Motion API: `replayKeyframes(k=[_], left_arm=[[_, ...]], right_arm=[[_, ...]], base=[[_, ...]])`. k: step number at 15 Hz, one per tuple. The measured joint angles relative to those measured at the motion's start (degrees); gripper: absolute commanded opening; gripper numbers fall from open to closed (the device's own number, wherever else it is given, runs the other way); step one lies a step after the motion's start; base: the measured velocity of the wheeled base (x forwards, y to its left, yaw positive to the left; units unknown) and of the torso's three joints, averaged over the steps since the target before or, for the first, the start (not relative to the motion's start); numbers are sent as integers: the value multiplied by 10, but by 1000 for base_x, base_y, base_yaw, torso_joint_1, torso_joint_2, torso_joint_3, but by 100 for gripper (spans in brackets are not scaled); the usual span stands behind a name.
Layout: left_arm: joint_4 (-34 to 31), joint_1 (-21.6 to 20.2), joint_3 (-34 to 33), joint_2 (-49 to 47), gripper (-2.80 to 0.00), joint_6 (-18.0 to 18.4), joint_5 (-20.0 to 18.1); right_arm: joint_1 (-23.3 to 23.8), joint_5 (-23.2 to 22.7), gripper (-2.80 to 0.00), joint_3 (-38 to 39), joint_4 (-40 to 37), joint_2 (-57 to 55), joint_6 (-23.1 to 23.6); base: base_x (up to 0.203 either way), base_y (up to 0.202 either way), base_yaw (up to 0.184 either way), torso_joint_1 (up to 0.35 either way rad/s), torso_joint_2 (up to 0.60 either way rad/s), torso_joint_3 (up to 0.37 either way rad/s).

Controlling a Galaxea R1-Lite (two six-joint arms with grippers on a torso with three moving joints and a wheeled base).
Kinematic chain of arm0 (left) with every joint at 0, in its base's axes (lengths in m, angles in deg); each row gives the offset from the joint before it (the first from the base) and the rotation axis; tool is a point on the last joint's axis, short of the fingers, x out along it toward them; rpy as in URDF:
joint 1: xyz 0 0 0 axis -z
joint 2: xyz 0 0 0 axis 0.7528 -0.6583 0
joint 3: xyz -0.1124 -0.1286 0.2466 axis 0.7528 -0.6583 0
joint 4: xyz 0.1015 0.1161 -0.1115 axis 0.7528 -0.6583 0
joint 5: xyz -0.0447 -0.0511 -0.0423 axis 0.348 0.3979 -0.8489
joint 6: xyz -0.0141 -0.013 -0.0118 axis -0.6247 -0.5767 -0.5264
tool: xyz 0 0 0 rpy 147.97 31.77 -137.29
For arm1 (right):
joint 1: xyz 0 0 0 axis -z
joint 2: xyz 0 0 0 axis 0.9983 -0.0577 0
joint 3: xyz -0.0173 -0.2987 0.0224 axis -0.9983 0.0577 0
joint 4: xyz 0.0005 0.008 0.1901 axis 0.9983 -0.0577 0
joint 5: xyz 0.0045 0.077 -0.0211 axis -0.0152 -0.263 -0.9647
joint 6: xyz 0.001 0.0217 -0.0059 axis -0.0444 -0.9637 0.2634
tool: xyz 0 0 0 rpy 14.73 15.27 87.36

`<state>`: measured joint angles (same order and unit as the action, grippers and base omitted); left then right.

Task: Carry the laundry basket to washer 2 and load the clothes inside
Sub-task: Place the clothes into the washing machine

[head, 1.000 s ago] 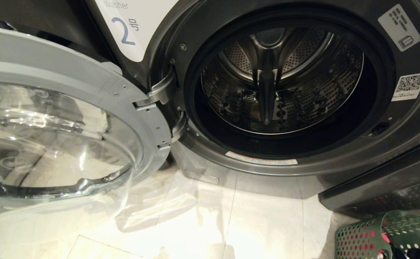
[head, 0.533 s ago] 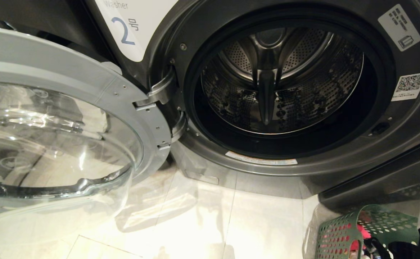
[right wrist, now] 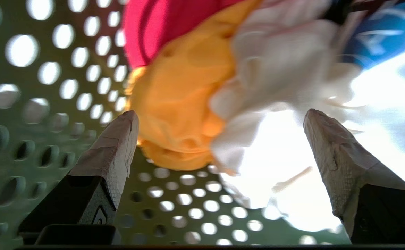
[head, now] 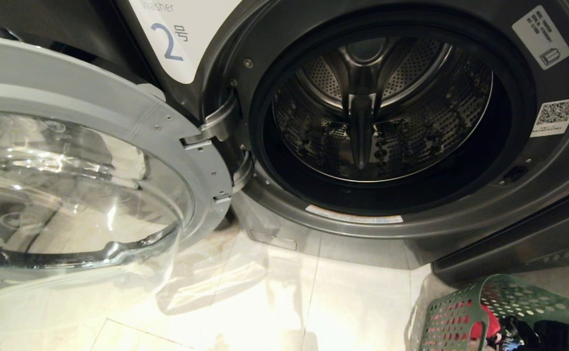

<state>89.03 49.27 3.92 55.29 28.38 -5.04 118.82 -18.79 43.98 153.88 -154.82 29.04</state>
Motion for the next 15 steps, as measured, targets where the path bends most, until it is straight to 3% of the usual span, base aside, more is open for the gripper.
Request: replayKeyframes(k=[5, 10, 15], left_arm=[[0, 0, 0, 0, -280, 0, 0], [0, 0, 0, 0, -280, 0, 0], [0, 0, 0, 0, -280, 0, 0]], right_arm=[[16, 12, 0, -31, -1, -33, 107], [16, -3, 0, -136, -1, -111, 154], [3, -11, 0, -178, -39, -159, 164]], base=[[0, 0, 0, 0, 0, 0], [0, 0, 0, 0, 0, 0], [0, 0, 0, 0, 0, 0]])
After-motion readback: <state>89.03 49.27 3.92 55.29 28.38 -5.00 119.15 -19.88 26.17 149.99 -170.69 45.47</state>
